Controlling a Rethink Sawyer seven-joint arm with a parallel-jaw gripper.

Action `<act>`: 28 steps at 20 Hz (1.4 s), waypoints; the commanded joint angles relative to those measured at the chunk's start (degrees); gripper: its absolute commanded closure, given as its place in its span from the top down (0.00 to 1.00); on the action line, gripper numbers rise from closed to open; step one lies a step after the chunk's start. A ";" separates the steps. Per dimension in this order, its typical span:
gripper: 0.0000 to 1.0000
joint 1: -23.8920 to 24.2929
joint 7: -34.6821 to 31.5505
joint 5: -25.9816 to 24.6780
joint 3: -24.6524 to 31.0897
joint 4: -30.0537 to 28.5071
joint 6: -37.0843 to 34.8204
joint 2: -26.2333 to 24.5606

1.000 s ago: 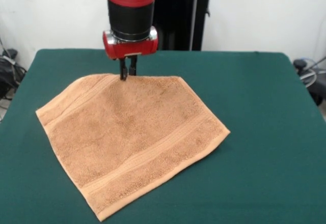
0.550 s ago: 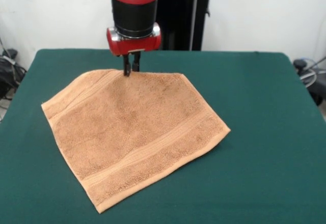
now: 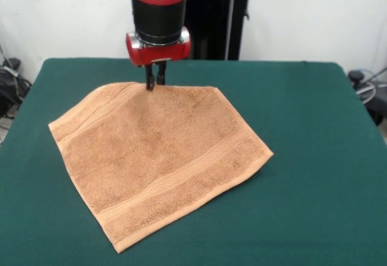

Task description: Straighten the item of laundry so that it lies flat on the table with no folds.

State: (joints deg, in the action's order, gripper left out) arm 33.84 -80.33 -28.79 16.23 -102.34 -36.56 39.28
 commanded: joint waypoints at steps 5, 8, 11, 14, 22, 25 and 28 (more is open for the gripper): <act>1.00 2.17 3.23 1.64 6.07 -4.13 -2.51 -0.39; 1.00 2.45 3.01 1.47 6.45 -4.33 -2.44 -0.28; 1.00 2.84 2.66 1.08 6.87 -4.55 -2.22 -0.27; 1.00 2.91 2.58 0.93 7.08 -4.51 -2.28 -0.27; 1.00 0.96 3.18 -0.47 5.70 -1.72 -5.37 -1.81; 1.00 -0.46 4.06 -3.36 5.16 0.85 -3.75 -3.72; 1.00 -0.77 7.26 -4.72 6.22 1.43 -4.30 -4.49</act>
State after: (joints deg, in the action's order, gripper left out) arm 35.30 -80.33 -29.32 18.21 -102.02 -36.58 38.39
